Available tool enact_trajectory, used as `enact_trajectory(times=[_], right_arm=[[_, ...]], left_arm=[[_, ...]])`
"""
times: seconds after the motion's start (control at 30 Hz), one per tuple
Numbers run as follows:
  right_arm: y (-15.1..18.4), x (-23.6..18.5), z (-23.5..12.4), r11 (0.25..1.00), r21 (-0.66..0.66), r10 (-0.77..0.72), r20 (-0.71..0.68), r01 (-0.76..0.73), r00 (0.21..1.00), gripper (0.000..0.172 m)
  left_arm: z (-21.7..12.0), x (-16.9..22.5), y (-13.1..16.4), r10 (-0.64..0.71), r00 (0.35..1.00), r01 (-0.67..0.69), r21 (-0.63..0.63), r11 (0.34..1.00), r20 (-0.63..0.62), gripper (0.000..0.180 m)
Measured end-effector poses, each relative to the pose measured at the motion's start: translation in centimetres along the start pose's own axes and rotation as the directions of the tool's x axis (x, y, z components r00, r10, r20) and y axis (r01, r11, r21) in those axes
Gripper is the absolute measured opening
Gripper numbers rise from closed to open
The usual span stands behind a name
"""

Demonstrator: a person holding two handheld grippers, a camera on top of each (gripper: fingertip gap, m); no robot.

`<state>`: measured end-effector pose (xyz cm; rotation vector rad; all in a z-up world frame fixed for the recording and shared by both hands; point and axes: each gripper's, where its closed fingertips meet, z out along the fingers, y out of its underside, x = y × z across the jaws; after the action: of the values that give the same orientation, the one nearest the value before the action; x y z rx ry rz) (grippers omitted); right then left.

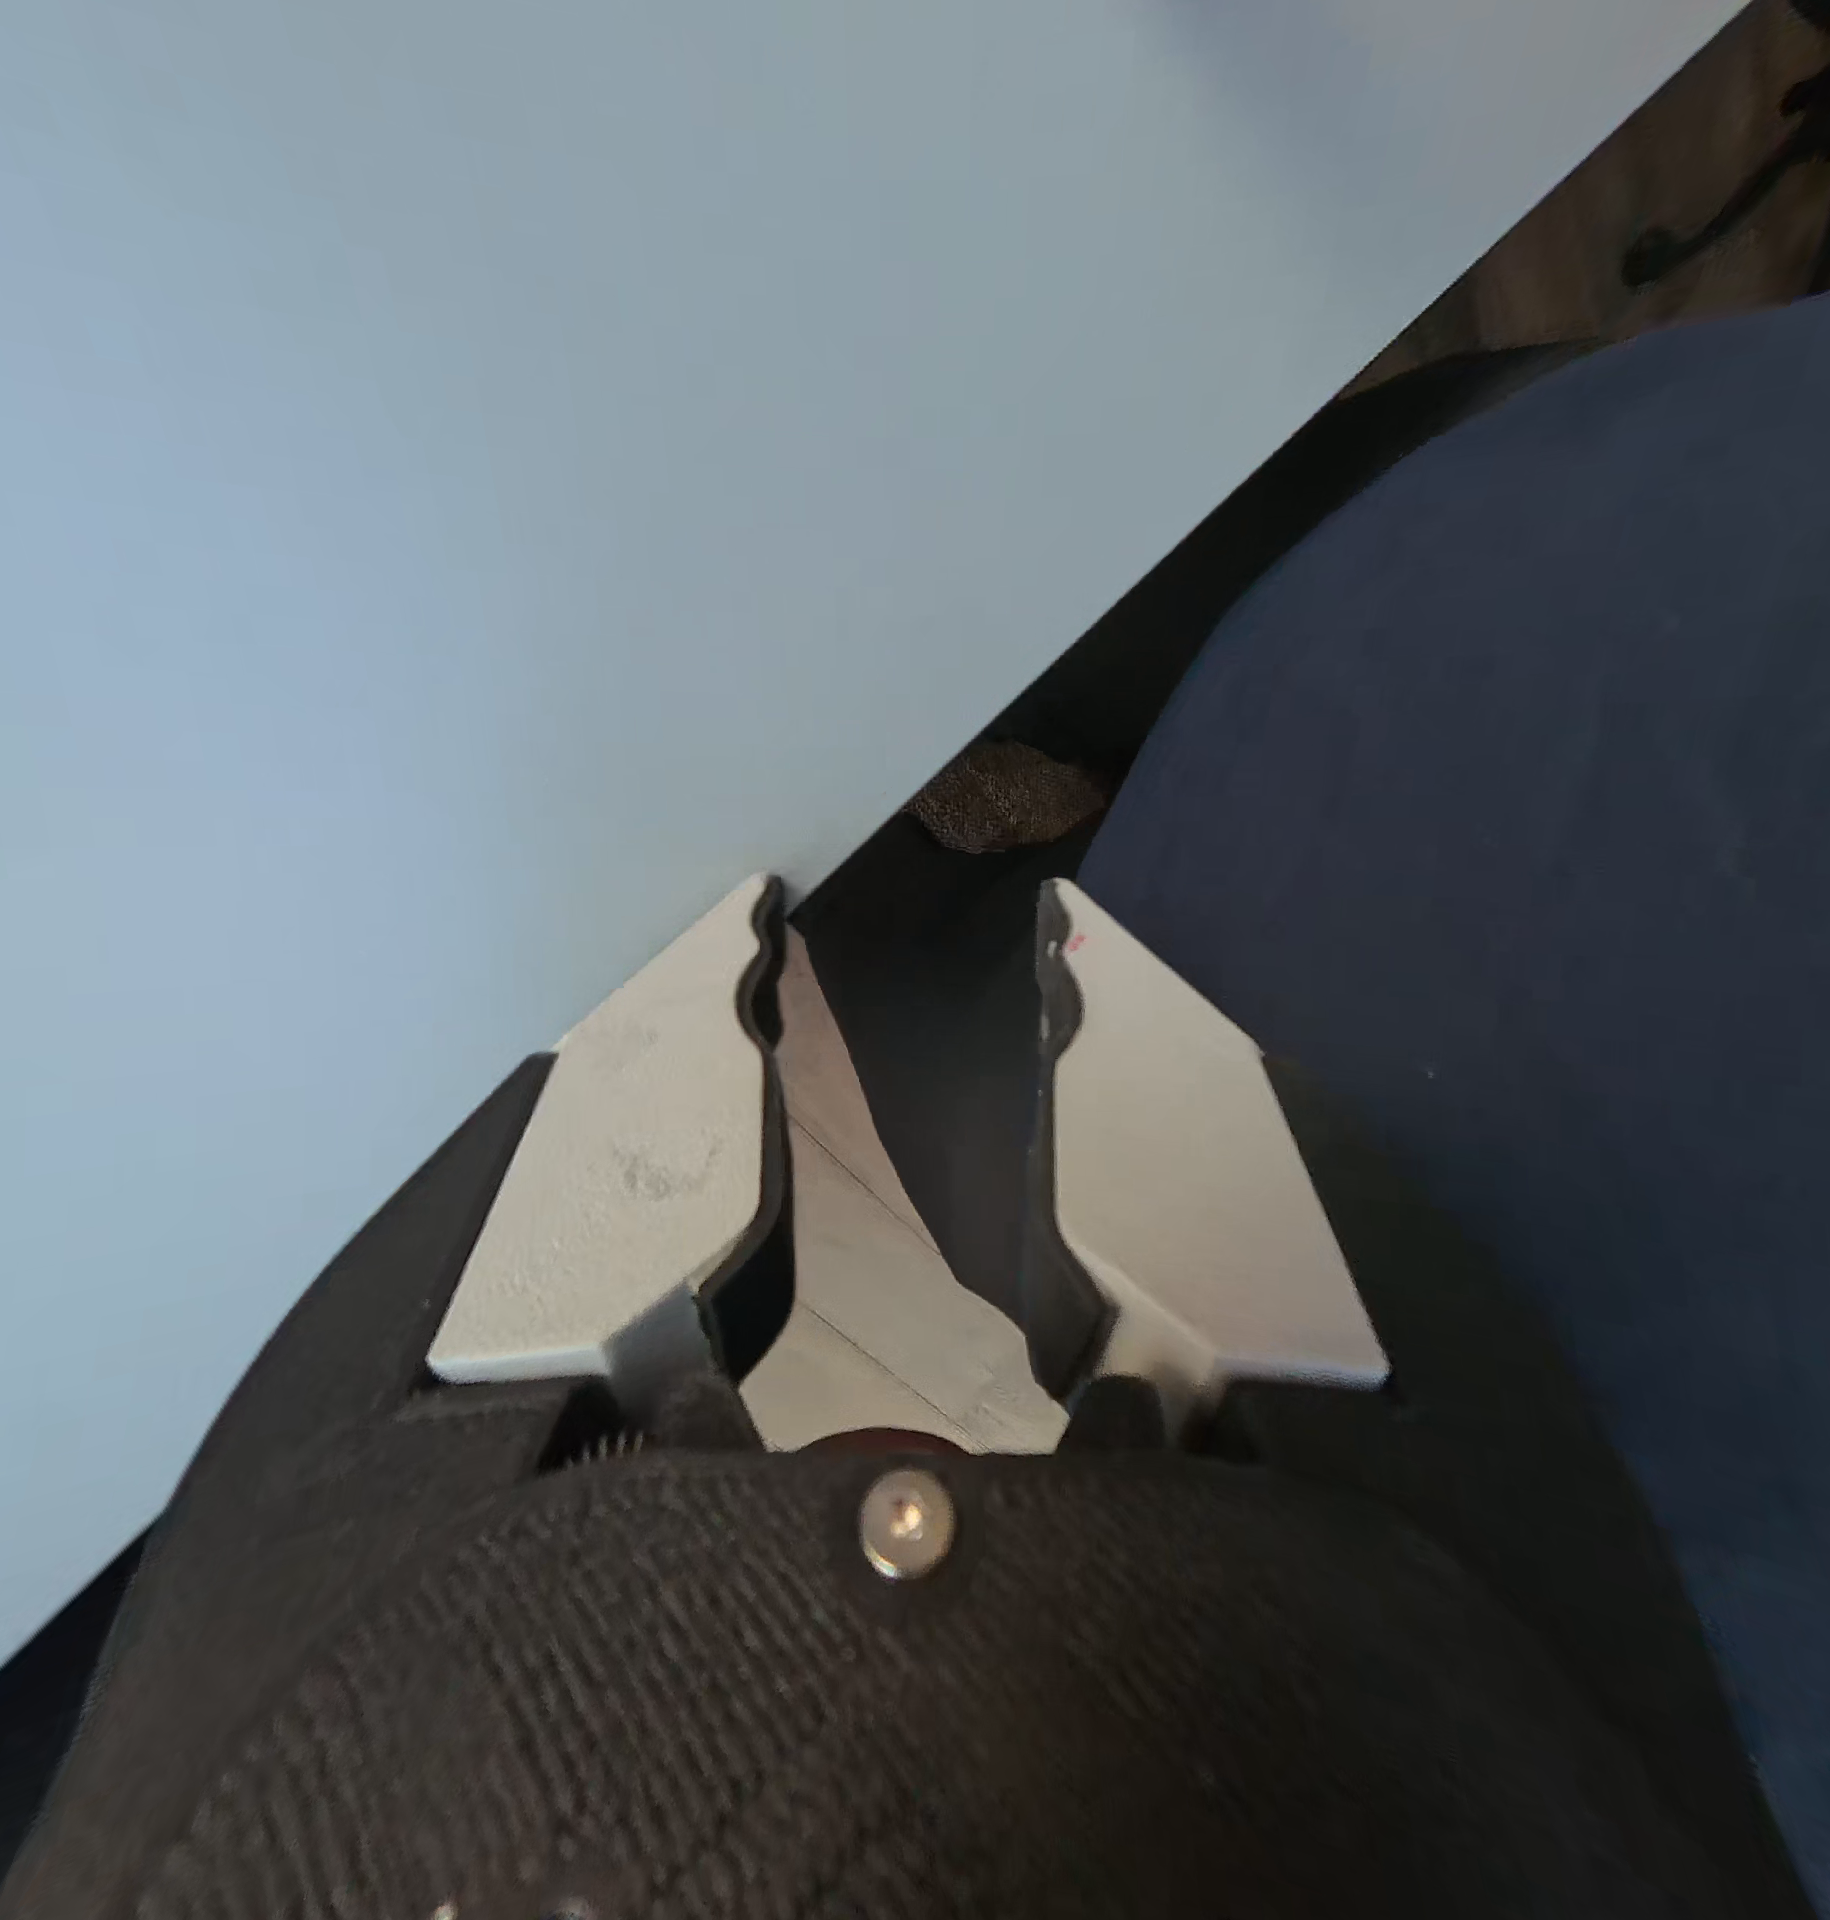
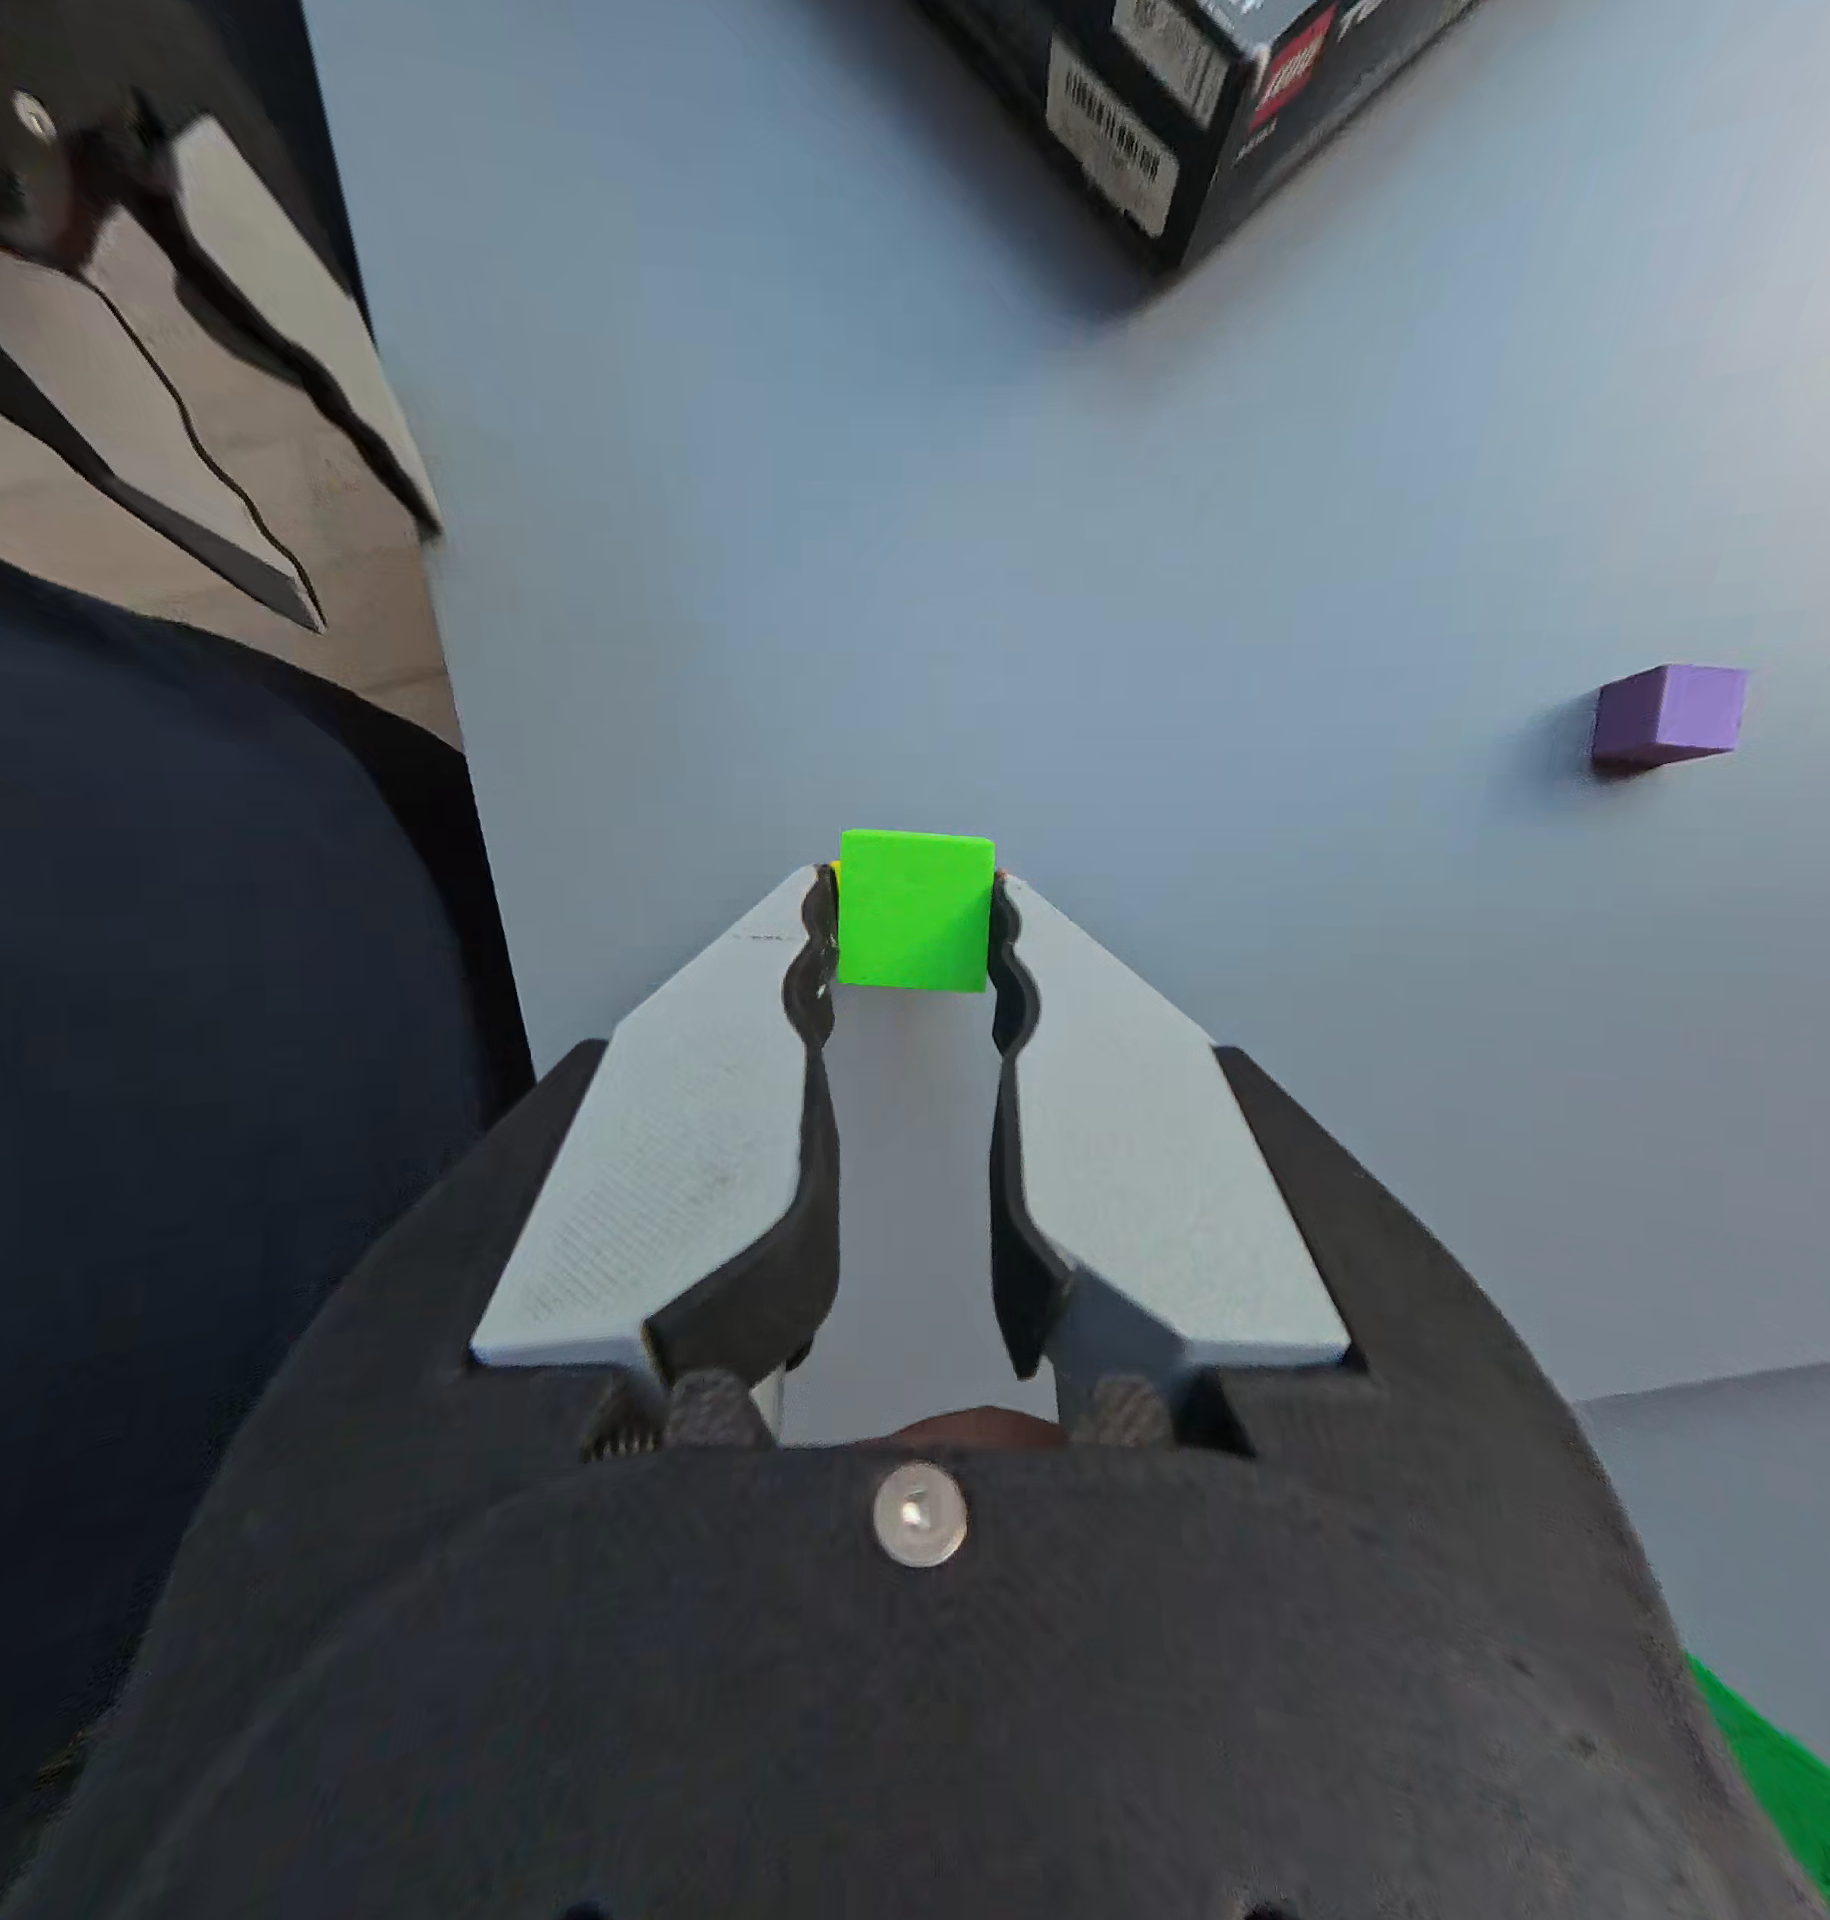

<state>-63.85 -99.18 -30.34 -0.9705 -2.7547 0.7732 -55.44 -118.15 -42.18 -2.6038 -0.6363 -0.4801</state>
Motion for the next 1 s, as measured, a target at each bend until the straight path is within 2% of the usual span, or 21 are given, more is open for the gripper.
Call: enact_trajectory(times=[0.17,0.43,0.63,0.83,1.0], right_arm=[[1.2,-1.9,2.4,0.998,-0.056,-0.022,0.005,0.022,1.000,0.026],[2.5,-1.0,4.5,0.992,-0.113,-0.065,-0.065,0.057,0.996,0.027],[2.9,-1.2,5.2,0.991,-0.132,-0.045,-0.052,0.038,0.998,0.044],[0.8,-1.3,3.2,1.000,-0.008,0.019,-0.045,-0.019,0.999,0.048],[-1.9,2.8,-0.9,0.968,0.214,0.161,-0.117,-0.133,0.980,0.047]], left_arm=[[-0.1,0.2,-0.1,0.054,0.999,-0.054,-0.014,0.998,-0.010,0.051],[-0.5,0.1,1.0,0.052,0.999,-0.053,-0.028,0.998,-0.008,0.050],[-0.5,0.0,1.7,0.034,0.999,-0.034,-0.027,0.999,-0.009,0.050],[-0.7,-0.3,1.7,0.035,0.999,-0.035,-0.020,0.999,-0.002,0.050],[-1.2,-0.9,1.4,0.018,1.000,-0.017,-0.015,1.000,0.020,0.049]])
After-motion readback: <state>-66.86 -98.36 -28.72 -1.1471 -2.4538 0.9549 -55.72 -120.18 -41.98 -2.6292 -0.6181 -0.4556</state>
